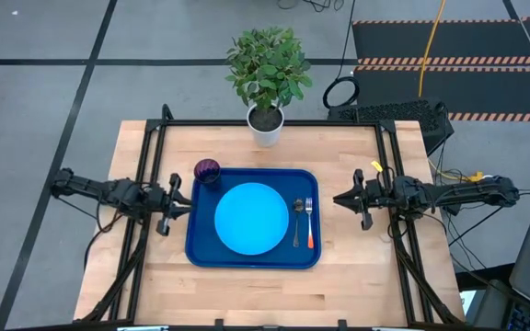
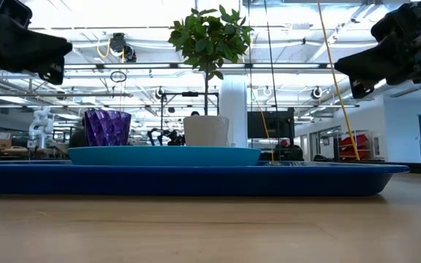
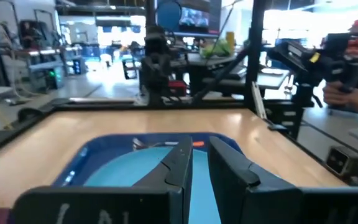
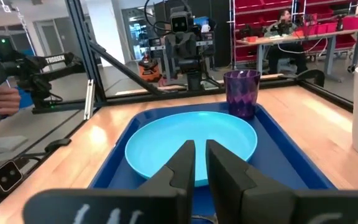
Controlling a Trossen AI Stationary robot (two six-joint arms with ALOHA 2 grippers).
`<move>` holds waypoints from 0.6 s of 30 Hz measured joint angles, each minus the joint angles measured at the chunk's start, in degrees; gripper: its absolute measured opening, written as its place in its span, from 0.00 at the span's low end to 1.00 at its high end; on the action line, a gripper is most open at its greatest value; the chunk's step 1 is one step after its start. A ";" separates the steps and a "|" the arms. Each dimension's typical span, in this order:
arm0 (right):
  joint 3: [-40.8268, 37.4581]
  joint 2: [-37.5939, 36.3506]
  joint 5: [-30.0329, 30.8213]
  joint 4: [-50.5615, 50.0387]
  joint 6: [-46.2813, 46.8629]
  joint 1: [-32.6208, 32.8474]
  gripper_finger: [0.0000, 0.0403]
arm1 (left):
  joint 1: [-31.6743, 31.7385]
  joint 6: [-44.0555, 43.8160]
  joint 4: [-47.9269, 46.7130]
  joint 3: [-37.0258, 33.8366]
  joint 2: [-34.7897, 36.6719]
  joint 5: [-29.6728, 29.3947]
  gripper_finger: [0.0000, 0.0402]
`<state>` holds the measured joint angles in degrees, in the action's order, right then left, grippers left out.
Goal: Pick and place plate/cup/fork/spoon on tray
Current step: Return to Home Position
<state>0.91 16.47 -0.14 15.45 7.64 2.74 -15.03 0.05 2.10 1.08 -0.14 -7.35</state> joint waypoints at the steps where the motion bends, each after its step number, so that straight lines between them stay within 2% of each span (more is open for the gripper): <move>1: 0.00 0.00 0.00 -0.15 0.00 0.00 0.08 | 0.23 -0.30 0.04 -0.46 0.00 0.48 0.13; 5: -0.02 0.07 0.02 -1.48 0.00 0.00 0.08 | 1.38 -0.68 -0.02 -0.46 -0.02 0.69 0.13; 13: -0.04 0.07 0.04 -1.55 -0.42 0.00 0.08 | 6.62 1.19 1.05 -0.52 0.00 6.19 0.13; 18: -0.04 0.09 0.04 -0.29 -0.59 0.00 0.08 | 11.78 0.19 -0.27 -0.52 0.00 12.67 0.13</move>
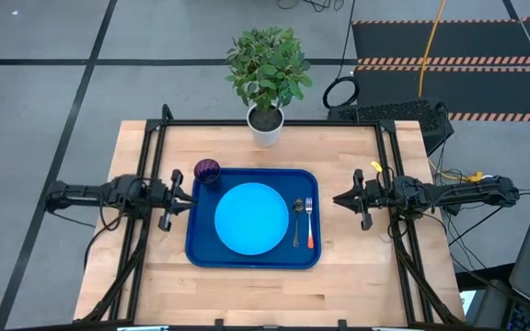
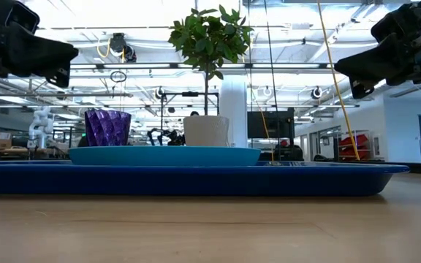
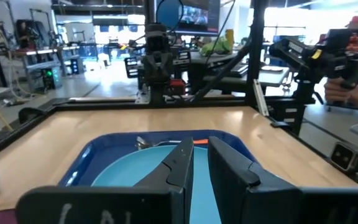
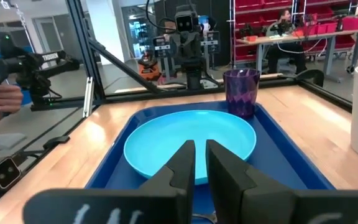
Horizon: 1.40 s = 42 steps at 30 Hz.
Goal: Pick and place plate/cup/fork/spoon on tray
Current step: Return to Home Position
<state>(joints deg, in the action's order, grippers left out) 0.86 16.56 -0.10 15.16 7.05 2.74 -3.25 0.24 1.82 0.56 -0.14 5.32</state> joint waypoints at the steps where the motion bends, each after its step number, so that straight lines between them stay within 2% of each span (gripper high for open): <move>1: 0.00 0.00 -0.02 -0.02 0.20 0.00 0.08 | 0.83 -0.26 -0.05 0.01 0.00 1.10 0.13; 9: 0.00 0.01 -0.02 -0.04 0.42 0.00 0.08 | 5.88 -1.83 0.00 0.00 -0.26 2.14 0.13; 19: 0.00 0.02 -0.02 0.00 1.56 0.00 0.08 | 6.24 -0.73 -0.02 0.02 -0.28 2.14 0.13; 25: 0.00 0.02 -0.03 3.28 -3.54 0.00 0.08 | 6.24 -0.42 -0.02 0.02 -0.28 2.12 0.13; 31: -0.01 -0.07 -8.55 16.46 -7.81 0.00 0.08 | 6.24 -0.43 -0.03 0.02 -0.31 2.12 0.13; 38: 0.00 0.00 -8.90 5.41 -7.49 -0.02 0.08 | 6.24 -0.47 -0.04 0.02 -0.33 2.10 0.13; 42: 0.00 -0.04 -7.51 4.83 -4.44 -0.02 0.08 | 6.24 -0.47 -0.04 0.02 -0.33 2.07 0.13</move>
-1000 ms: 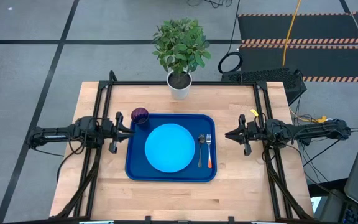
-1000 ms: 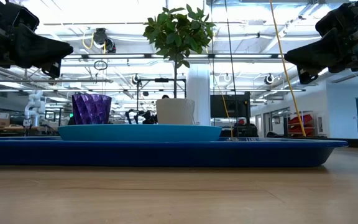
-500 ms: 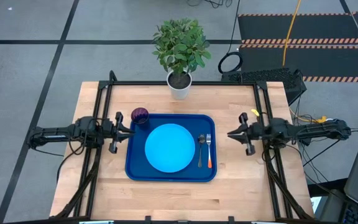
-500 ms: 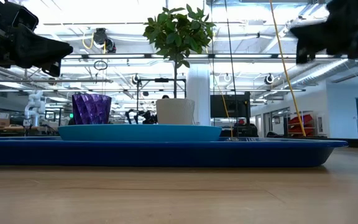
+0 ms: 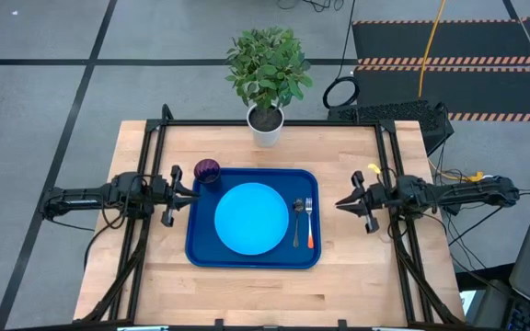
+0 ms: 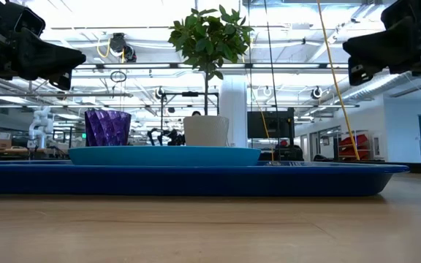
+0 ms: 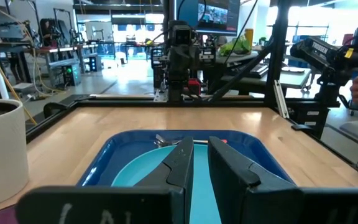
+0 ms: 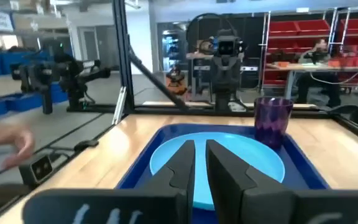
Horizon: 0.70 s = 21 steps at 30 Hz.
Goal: Pick and place plate/cup/fork/spoon on tray
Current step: Return to Home Position
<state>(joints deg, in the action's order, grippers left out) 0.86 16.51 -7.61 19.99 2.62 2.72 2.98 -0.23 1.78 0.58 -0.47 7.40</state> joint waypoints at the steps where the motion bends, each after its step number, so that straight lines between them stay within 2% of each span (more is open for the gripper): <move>1: 0.00 0.00 0.02 0.15 0.77 0.00 0.08 | 0.00 0.00 0.00 0.00 0.00 0.00 0.13; 21: 0.00 0.02 0.04 -0.13 2.53 0.00 0.08 | 0.00 -0.02 0.00 0.02 0.00 -0.02 0.13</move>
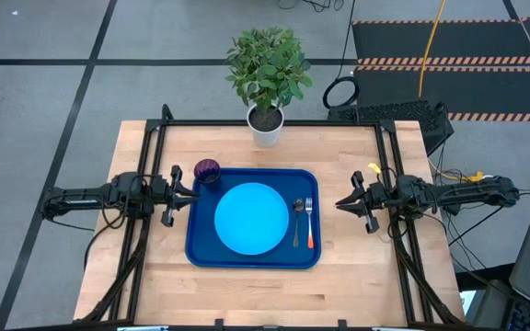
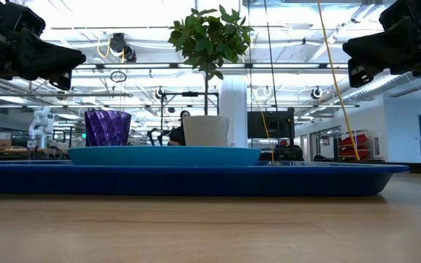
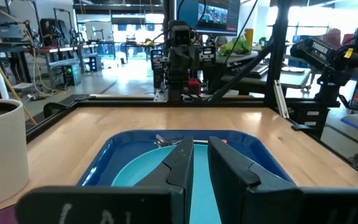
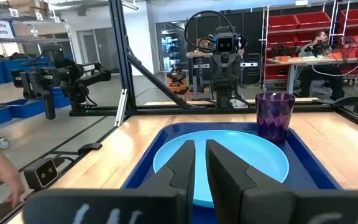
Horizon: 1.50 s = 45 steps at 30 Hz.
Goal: Pick and place plate/cup/fork/spoon on tray
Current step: Return to Home Position
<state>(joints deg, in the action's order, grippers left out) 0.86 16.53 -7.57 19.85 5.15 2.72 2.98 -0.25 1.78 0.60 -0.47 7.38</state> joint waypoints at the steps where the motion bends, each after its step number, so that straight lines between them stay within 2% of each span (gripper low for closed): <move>1: -0.01 0.00 0.00 0.00 0.00 0.00 0.08 | 0.00 0.00 0.00 0.00 0.00 0.00 0.13; 45: 0.00 0.00 0.02 0.00 0.00 0.00 0.08 | 0.00 0.00 0.00 0.00 0.00 0.02 0.13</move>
<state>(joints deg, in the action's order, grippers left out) 0.86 16.53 -7.55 19.86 5.15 2.72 2.98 -0.25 1.78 0.60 -0.47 7.40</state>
